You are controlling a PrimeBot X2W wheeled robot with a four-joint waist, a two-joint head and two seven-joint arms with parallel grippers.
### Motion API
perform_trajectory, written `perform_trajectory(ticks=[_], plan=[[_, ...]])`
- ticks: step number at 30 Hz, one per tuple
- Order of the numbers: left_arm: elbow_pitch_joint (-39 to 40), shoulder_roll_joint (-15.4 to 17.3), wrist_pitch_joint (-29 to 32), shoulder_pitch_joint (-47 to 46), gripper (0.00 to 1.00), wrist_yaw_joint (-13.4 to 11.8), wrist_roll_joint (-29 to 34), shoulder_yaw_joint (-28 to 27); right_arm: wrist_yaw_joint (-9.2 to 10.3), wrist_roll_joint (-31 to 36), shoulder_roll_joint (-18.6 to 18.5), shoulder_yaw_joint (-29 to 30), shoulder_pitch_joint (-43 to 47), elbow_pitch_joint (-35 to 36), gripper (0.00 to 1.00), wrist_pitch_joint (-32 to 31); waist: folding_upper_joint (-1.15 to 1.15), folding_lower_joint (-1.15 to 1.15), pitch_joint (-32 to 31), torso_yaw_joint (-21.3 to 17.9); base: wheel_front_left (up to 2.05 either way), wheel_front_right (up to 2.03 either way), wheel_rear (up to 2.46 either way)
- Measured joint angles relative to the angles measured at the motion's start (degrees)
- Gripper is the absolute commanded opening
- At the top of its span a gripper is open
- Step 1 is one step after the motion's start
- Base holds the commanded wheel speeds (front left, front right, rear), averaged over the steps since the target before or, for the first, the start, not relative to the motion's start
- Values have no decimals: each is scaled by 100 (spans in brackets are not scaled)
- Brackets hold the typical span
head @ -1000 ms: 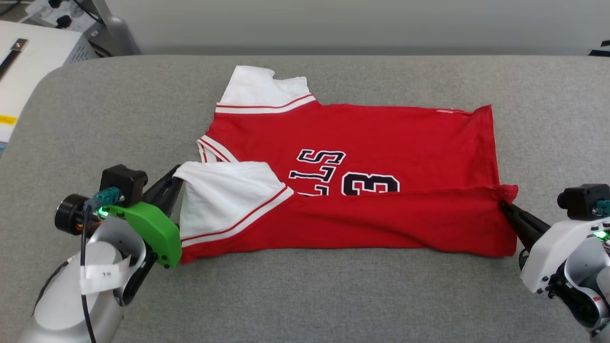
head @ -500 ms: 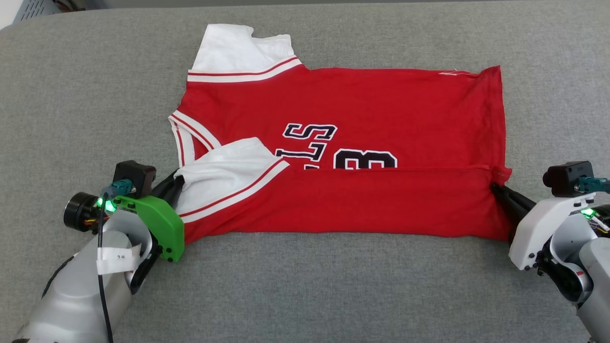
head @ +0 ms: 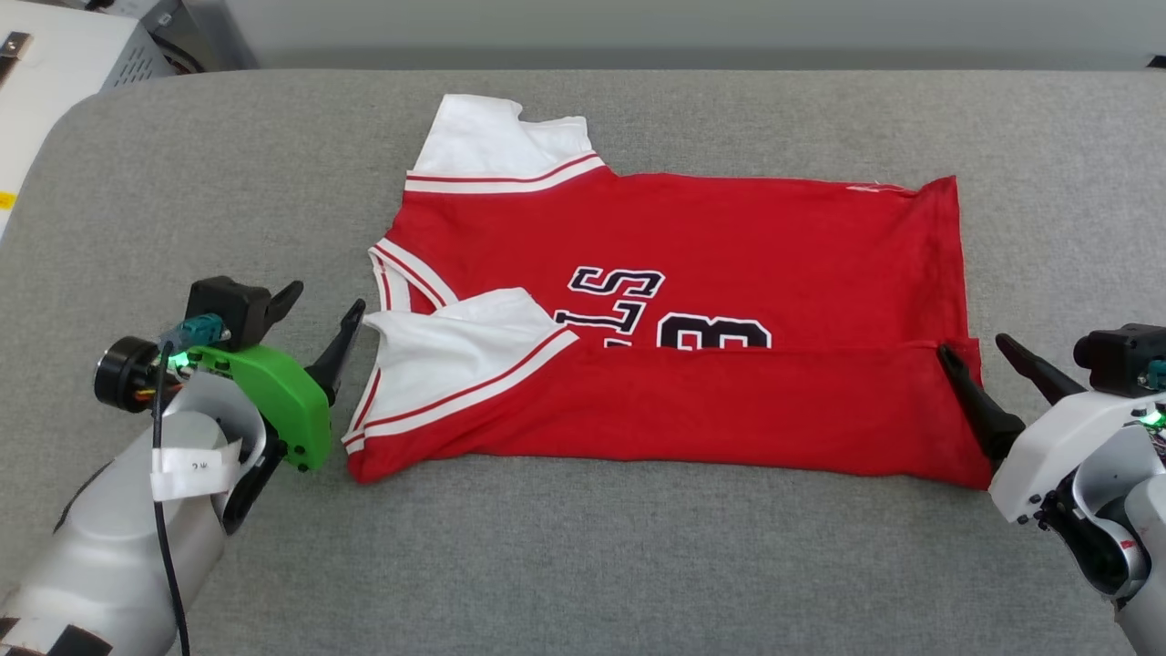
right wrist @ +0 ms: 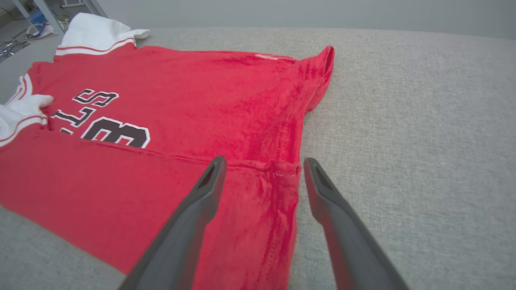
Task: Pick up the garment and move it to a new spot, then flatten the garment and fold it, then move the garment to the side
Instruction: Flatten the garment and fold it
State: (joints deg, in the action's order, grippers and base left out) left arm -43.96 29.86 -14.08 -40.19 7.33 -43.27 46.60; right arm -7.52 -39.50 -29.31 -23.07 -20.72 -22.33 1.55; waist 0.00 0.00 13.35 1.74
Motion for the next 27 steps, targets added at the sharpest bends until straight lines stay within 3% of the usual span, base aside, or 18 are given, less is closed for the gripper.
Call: perform_trajectory(ticks=[7, 16, 22, 27], plan=[[635, 342, 881, -428, 100, 0, -597, 190, 0, 265, 90, 443, 246, 439, 100, -151, 0, 0, -262, 152, 0, 0, 0], [1384, 632, 3639, -599, 100, 0, -2090, 604, 0, 530, 281, 781, 459, 808, 100, -492, 0, 0, -348, 187, 0, 0, 0], [1485, 753, 4631, -687, 100, 0, -2372, 918, 0, 600, 385, 866, 501, 966, 100, -666, 0, 0, -274, 100, 0, 0, 0], [1360, 749, 4933, -684, 100, -1, -2416, 1148, 0, 609, 454, 893, 502, 1009, 100, -737, 0, 0, -166, -1, 0, 0, 0]])
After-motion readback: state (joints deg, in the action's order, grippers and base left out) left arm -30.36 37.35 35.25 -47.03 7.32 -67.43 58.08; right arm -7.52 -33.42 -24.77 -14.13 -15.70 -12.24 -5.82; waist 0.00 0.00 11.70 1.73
